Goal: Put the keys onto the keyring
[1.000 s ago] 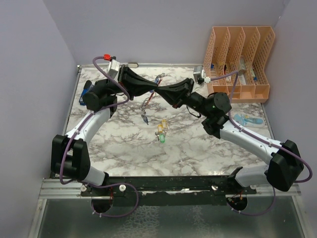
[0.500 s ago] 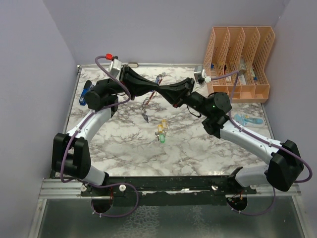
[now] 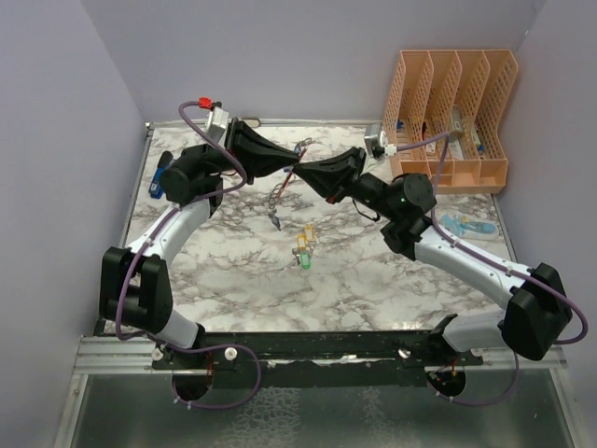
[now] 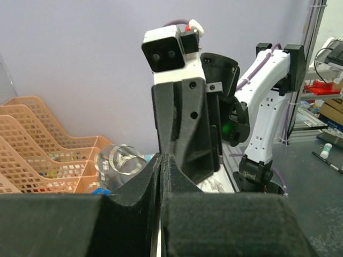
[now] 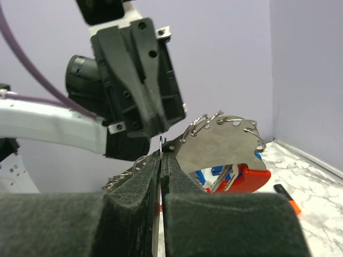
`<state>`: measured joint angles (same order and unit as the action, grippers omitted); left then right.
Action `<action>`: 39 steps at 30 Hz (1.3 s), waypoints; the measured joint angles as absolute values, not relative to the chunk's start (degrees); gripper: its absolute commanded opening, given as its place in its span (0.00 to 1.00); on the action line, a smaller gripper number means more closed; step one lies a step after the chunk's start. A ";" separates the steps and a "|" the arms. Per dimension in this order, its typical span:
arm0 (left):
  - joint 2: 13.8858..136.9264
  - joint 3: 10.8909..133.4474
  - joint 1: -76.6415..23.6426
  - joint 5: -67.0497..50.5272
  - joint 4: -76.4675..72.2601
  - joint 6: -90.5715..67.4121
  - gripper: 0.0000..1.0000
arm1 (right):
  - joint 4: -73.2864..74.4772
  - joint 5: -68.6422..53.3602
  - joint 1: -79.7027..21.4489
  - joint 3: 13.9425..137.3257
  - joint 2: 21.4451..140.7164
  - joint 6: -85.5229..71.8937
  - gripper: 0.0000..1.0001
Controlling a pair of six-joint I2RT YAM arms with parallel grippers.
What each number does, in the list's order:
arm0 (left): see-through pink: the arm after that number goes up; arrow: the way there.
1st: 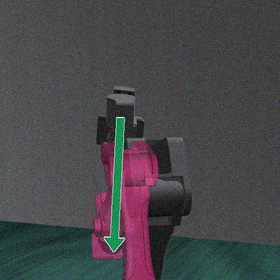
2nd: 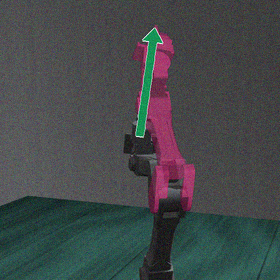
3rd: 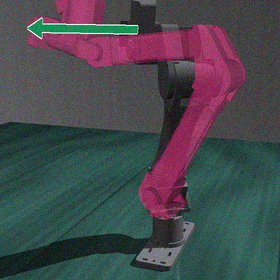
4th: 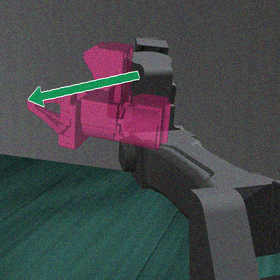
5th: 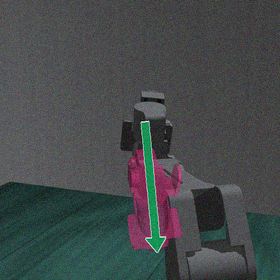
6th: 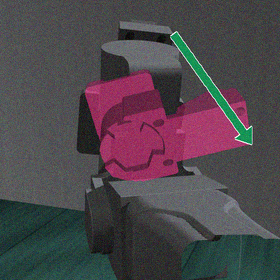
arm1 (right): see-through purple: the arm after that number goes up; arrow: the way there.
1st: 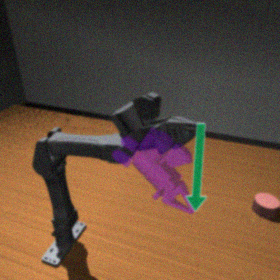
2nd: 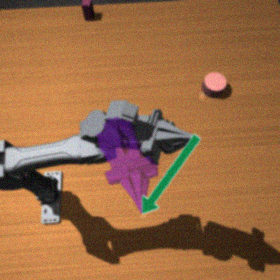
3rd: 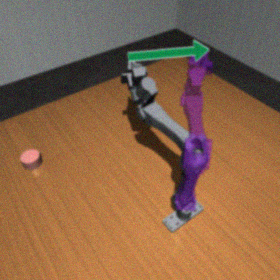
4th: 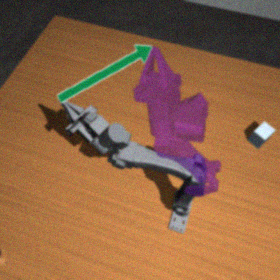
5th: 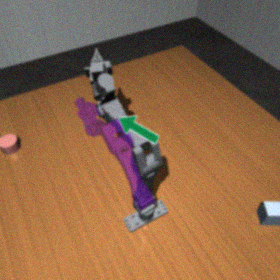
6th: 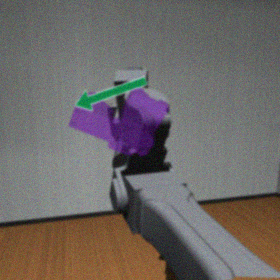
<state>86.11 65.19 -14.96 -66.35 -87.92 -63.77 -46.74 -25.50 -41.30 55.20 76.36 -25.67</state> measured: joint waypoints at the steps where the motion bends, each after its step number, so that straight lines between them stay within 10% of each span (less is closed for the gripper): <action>1: 86.19 65.58 -14.83 -66.35 -87.92 -63.79 0.03 | -46.72 -25.89 -41.30 55.13 76.36 -25.69 0.01; 39: 83.48 65.10 -14.33 -68.71 -87.92 -67.61 0.03 | -46.30 -28.03 -41.58 54.24 74.48 -25.23 0.02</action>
<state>83.48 65.10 -14.33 -68.71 -87.92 -67.61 -46.30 -28.03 -41.58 54.24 74.48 -25.23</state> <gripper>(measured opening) 0.031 0.017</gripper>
